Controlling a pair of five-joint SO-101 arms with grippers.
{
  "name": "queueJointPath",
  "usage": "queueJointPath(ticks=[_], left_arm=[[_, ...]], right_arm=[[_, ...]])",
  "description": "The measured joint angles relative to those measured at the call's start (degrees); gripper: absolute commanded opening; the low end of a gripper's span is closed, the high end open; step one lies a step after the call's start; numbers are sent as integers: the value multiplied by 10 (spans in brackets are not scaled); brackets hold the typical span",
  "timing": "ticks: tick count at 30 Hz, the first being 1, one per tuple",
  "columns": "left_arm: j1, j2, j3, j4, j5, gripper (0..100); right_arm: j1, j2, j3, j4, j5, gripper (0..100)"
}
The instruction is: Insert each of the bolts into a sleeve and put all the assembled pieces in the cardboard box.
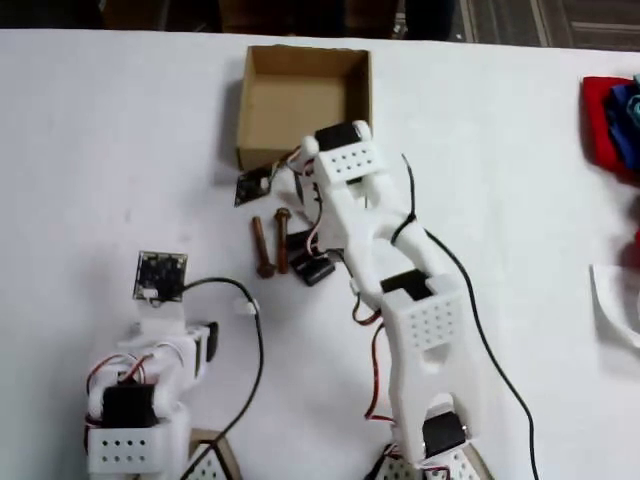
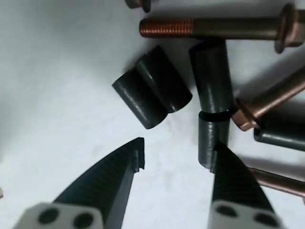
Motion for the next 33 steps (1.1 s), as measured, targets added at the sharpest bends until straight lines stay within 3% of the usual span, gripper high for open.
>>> queueJointPath(ticks=[11,30,33], left_arm=[[0,0,0,0,0,223],[0,0,0,0,0,223],[0,0,0,0,0,223]], right_arm=[[-2,70,-80,4,1,216],[19,104,-94,4,0,211],[19,104,-96,4,0,121]])
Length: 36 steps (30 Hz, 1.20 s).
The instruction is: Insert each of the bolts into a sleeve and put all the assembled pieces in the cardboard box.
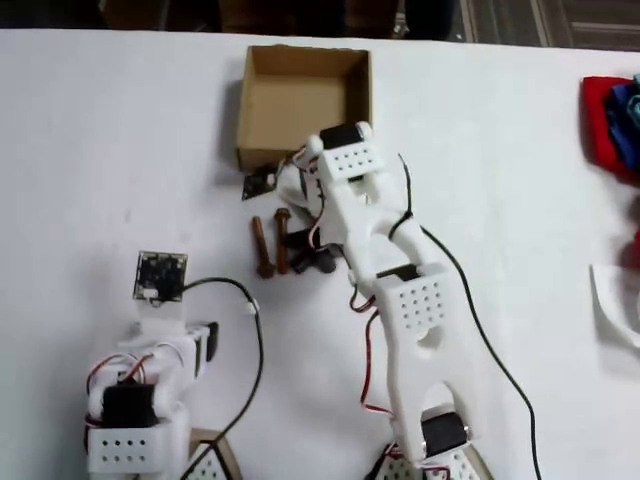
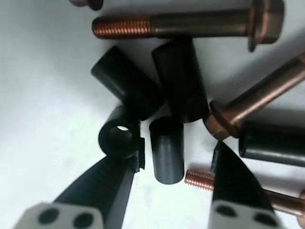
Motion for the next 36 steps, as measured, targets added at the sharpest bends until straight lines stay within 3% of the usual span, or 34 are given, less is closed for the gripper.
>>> queueJointPath(ticks=[2,4,11,19,23,28,36], left_arm=[[0,0,0,0,0,223],[0,0,0,0,0,223],[0,0,0,0,0,223],[0,0,0,0,0,223],[0,0,0,0,0,223],[0,0,0,0,0,223],[0,0,0,0,0,223]], right_arm=[[2,0,1,0,0,2],[2,0,7,0,0,38],[2,2,3,2,-50,20],[24,-5,-107,4,-246,20],[54,-69,-113,4,-277,20],[75,-194,-30,4,-281,20],[145,-501,241,5,-281,20]])
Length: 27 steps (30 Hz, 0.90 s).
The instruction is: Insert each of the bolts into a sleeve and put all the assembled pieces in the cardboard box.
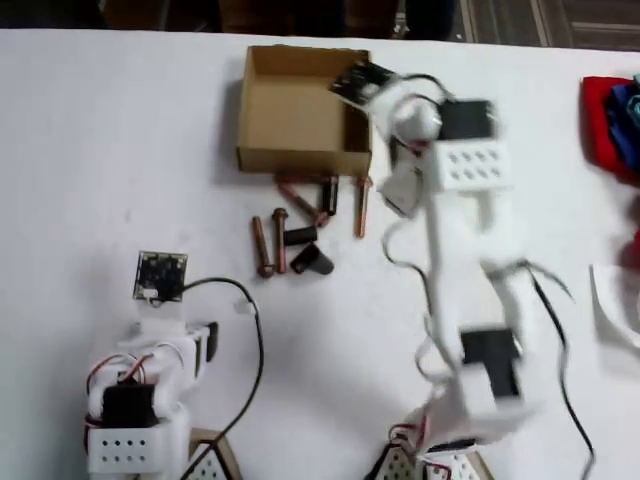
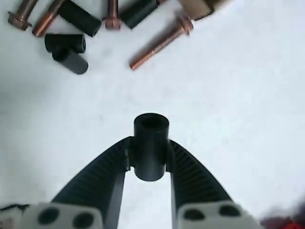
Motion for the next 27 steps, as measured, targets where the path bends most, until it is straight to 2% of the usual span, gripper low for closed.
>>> queueJointPath(ticks=[5,12,18,24,27], left_arm=[[0,0,0,0,0,224],[0,0,0,0,0,223],[0,0,0,0,0,225],[20,0,0,-4,1,225],[47,0,0,-40,-1,225]], right_arm=[[69,-204,205,-17,0,20],[146,-381,498,-176,0,20],[148,-438,663,-273,0,20],[148,-442,740,-327,0,20],[148,-442,756,-340,0,20]])
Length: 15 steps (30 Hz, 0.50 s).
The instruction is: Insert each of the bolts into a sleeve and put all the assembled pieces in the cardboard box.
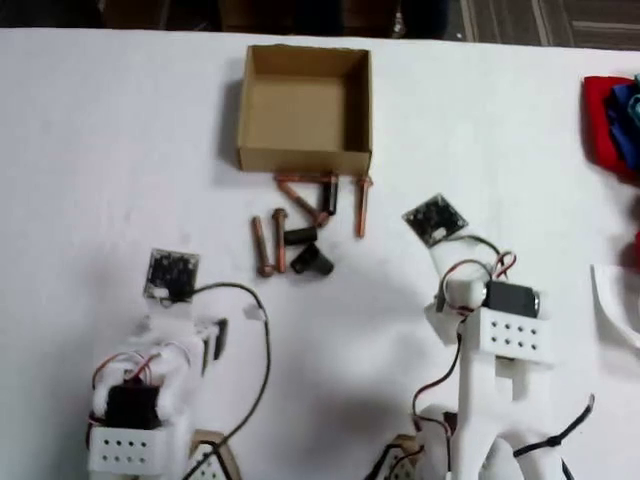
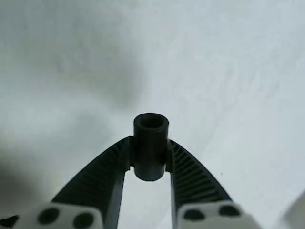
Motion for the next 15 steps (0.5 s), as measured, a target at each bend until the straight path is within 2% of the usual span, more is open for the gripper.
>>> queueJointPath(ticks=[4,8,11,15], left_arm=[[-30,1,0,-111,-25,225],[-121,1,0,-235,-141,222],[-141,1,0,-281,-229,222],[-149,1,0,-357,-225,225]], right_arm=[[0,0,3,-22,-3,20],[0,0,3,-47,-39,20],[0,0,3,-55,-51,20],[0,0,4,-55,-52,20]])
